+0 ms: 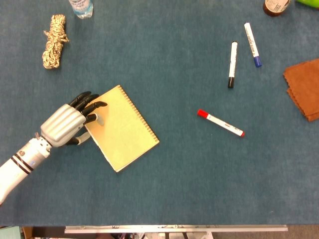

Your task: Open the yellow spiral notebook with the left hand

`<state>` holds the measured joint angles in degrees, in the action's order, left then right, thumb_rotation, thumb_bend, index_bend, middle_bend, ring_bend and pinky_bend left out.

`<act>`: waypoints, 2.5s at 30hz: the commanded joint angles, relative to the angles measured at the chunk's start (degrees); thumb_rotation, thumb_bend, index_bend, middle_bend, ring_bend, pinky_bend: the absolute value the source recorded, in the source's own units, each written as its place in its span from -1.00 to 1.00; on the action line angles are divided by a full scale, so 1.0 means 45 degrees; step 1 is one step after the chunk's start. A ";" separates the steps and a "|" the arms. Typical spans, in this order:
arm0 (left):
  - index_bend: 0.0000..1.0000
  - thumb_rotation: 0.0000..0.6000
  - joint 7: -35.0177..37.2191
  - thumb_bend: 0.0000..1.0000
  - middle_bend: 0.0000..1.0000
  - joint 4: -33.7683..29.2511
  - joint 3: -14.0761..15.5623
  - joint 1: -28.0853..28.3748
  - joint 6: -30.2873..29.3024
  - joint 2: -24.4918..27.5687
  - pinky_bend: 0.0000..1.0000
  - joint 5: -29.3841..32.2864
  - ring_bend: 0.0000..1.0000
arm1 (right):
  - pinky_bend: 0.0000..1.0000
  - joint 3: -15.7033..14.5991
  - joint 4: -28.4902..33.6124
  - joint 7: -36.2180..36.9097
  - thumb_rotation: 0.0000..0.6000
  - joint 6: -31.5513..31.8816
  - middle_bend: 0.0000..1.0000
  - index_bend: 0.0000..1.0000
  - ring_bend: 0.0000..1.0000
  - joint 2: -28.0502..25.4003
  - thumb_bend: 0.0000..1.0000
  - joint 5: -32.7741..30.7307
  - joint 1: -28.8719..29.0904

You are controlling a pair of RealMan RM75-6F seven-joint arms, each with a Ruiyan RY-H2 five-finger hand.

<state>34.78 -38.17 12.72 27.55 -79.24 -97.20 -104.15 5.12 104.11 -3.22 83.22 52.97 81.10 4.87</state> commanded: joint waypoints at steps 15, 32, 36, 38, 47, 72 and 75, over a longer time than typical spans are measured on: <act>0.37 1.00 0.0348 0.04 -0.41 -0.4317 -0.0196 0.0932 0.1361 0.1904 -1.00 0.0470 -0.95 | -0.44 0.0081 -0.0432 0.0372 1.00 0.0032 -0.61 -0.55 -0.70 0.0179 -0.64 0.0006 -0.0014; 0.34 1.00 0.0038 0.04 -0.41 -0.7418 0.0133 0.1222 0.1209 0.5943 -1.00 0.0305 -0.95 | -0.44 0.0041 -0.0603 0.0692 1.00 0.0429 -0.61 -0.55 -0.70 0.0308 -0.64 0.0321 -0.0222; 0.31 1.00 -0.0327 0.03 -0.41 -0.8523 -0.0033 0.1749 0.1835 0.6503 -1.00 0.0220 -0.95 | -0.44 -0.0016 -0.0745 0.0865 1.00 0.0539 -0.61 -0.55 -0.70 0.0384 -0.64 0.0349 -0.0343; 0.29 1.00 -0.0648 0.03 -0.41 -0.8880 -0.0175 0.2012 0.2141 0.6600 -1.00 0.0179 -0.95 | -0.44 -0.0051 -0.0822 0.0950 1.00 0.0606 -0.61 -0.55 -0.70 0.0411 -0.64 0.0376 -0.0414; 0.26 1.00 -0.1904 0.03 -0.42 -1.0648 -0.0798 0.3461 0.4305 0.6678 -1.00 0.0270 -0.95 | -0.44 -0.0141 -0.1253 0.1460 1.00 0.0894 -0.61 -0.55 -0.70 0.0484 -0.64 0.0343 -0.0758; 0.07 1.00 -0.8814 0.03 -0.50 -1.3638 -0.3033 0.3793 0.7115 0.4672 -1.00 0.6704 -0.96 | -0.44 -0.0109 -0.2363 0.2590 1.00 0.1090 -0.61 -0.55 -0.70 0.0717 -0.64 0.0184 -0.1188; 0.03 1.00 -0.9668 0.03 -0.51 -1.3838 -0.3094 0.3758 0.6945 0.4263 -1.00 0.7369 -0.96 | -0.44 -0.0103 -0.2492 0.2752 1.00 0.1140 -0.61 -0.55 -0.70 0.0715 -0.64 0.0184 -0.1255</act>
<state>-6.59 -99.54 -0.70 44.60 -47.54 -76.58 -72.92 4.65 93.01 9.05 88.29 56.18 81.93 -0.70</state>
